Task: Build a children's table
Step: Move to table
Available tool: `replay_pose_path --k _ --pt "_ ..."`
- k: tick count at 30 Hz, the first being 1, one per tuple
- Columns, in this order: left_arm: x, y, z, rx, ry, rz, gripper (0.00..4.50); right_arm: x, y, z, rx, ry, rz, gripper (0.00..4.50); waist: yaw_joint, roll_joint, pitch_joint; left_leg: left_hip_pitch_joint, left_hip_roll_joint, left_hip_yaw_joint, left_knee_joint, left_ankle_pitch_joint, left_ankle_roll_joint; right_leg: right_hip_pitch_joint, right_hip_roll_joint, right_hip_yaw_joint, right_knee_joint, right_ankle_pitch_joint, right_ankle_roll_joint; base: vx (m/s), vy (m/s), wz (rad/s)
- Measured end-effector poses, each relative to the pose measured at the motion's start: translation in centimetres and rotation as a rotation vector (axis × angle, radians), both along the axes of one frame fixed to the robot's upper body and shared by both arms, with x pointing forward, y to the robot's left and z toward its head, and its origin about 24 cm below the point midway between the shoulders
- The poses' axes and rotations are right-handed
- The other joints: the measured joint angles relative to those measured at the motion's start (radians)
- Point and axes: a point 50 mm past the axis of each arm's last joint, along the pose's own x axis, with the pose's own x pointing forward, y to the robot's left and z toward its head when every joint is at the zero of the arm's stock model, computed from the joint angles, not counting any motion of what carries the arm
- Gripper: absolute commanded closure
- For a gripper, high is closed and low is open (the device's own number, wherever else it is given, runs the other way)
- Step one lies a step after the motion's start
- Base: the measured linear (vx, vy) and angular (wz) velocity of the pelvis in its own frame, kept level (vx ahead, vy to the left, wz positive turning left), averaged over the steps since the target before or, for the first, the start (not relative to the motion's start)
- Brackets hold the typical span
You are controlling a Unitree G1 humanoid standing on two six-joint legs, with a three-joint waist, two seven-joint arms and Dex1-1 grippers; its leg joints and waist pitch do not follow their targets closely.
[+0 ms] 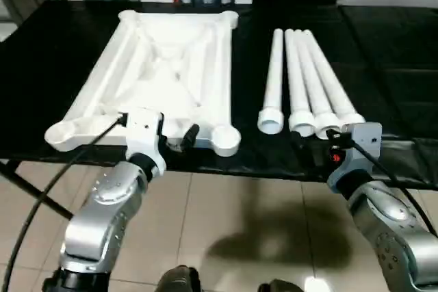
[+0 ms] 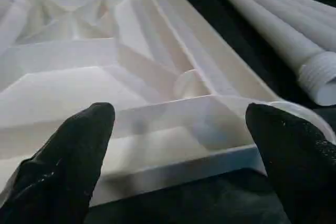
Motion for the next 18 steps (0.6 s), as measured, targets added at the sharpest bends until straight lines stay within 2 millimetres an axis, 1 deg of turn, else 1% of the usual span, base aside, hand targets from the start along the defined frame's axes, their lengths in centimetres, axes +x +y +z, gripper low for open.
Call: replay_pose_path --k 2,3,5,7,8,10,11,12,13,14,15,16,17,18 --pt "0.0 0.0 0.1 0.002 -0.003 0.002 0.02 0.4 0.5 0.5 0.013 -0.049 -0.004 0.0 0.0 -0.001 -0.008 -0.003 -0.008 0.007 0.0 -0.001 0.014 -0.001 -0.008 0.003 -0.005 0.004 0.0 -0.004 0.103 0.05" --pt "0.1 0.1 0.1 0.003 -0.005 0.004 0.02 0.7 0.8 0.8 0.012 -0.077 -0.01 0.0 -0.001 -0.002 -0.016 -0.005 -0.016 0.01 0.001 -0.002 0.026 -0.002 -0.016 0.003 -0.006 0.005 -0.001 -0.006 0.106 0.04" --pt "0.2 0.1 0.3 0.002 -0.014 0.007 0.02 1.0 0.9 0.8 -0.007 -0.081 -0.02 0.0 0.0 -0.003 -0.031 -0.01 -0.028 0.017 0.004 -0.004 0.042 -0.004 -0.028 0.008 -0.008 0.007 -0.001 -0.01 0.121 0.06" --pt "0.2 0.1 0.3 -0.001 -0.019 0.012 0.02 1.1 0.7 0.1 -0.003 -0.045 -0.044 0.0 -0.001 -0.009 -0.037 -0.012 -0.039 0.021 0.009 -0.007 0.055 -0.002 -0.041 0.011 -0.01 0.01 0.003 -0.019 0.129 0.06" --pt "0.3 0.1 0.2 -0.004 -0.022 0.014 0.02 1.1 0.6 -0.2 0.021 -0.023 -0.06 0.0 -0.001 -0.01 -0.038 -0.012 -0.042 0.021 0.013 -0.009 0.061 0.001 -0.045 0.011 -0.013 0.012 0.006 -0.04 0.13 0.03" --pt "0.2 -0.1 -0.2 -0.005 -0.013 0.019 0.02 1.0 0.6 -0.7 0.054 0.011 -0.066 0.0 -0.005 -0.01 -0.041 -0.012 -0.051 0.026 0.015 -0.012 0.074 0.007 -0.054 0.011 -0.027 0.018 0.009 -0.043 0.136 0.01" --pt "0.2 -0.2 -0.4 -0.006 -0.003 0.02 0.02 1.0 0.7 -0.8 0.057 0.021 -0.063 0.0 -0.012 -0.01 -0.041 -0.013 -0.055 0.029 0.015 -0.013 0.081 0.008 -0.056 0.011 -0.033 0.019 0.008 -0.058 0.153 0.02" --pt "0.1 -0.2 -0.6 -0.008 0.004 0.022 0.02 1.0 0.7 -0.8 0.056 0.024 -0.062 0.0 -0.019 -0.009 -0.042 -0.012 -0.06 0.032 0.013 -0.011 0.088 0.005 -0.053 0.009 -0.034 0.017 0.005 -0.058 0.153 0.02" --pt "0.1 -0.2 -0.7 -0.009 0.009 0.026 0.02 1.0 0.7 -0.8 0.053 0.022 -0.06 0.0 -0.028 -0.009 -0.042 -0.012 -0.063 0.033 0.01 -0.008 0.094 0.002 -0.053 0.008 -0.023 0.005 -0.012 -0.075 0.147 0.04" --pt "0.1 -0.2 -0.8 -0.007 0.012 0.03 0.02 1.0 0.8 -0.9 0.055 0.026 -0.056 0.0 -0.04 -0.012 -0.044 -0.011 -0.07 0.036 0.002 -0.002 0.097 -0.005 -0.052 -0.008 0.003 -0.015 -0.022 -0.087 0.101 -0.01" --pt "0.1 -0.2 -0.8 -0.004 0.01 0.03 0.02 0.9 0.8 -1.0 0.059 0.036 -0.056 0.0 -0.047 -0.018 -0.047 -0.01 -0.076 0.044 -0.006 0.004 0.095 -0.006 -0.045 -0.025 0.021 -0.02 -0.019 -0.087 0.101 -0.01" --pt "0.2 -0.2 -0.8 -0.002 0.006 0.03 0.02 0.8 0.7 -1.1 0.064 0.047 -0.057 0.0 -0.056 -0.021 -0.05 -0.01 -0.083 0.047 -0.015 0.006 0.091 -0.004 -0.035 -0.011 0.017 -0.013 -0.012 -0.101 0.05 0.05" --pt "0.2 -0.5 -0.6 -0.006 0.001 0.024 0.02 0.7 0.5 -1.4 0.083 0.067 -0.069 0.0 -0.063 -0.028 -0.053 -0.009 -0.089 0.06 -0.029 0.012 0.08 -0.01 -0.05 -0.008 0.008 -0.009 -0.007 -0.089 0.016 0.16" --pt "0.3 -0.7 -0.5 -0.007 -0.003 0.018 0.02 0.7 0.4 -1.4 0.102 0.077 -0.072 0.0 -0.062 -0.033 -0.053 -0.01 -0.093 0.06 -0.023 0.009 0.065 -0.015 -0.059 0.0 0.005 -0.003 0.005 -0.089 0.016 0.16"
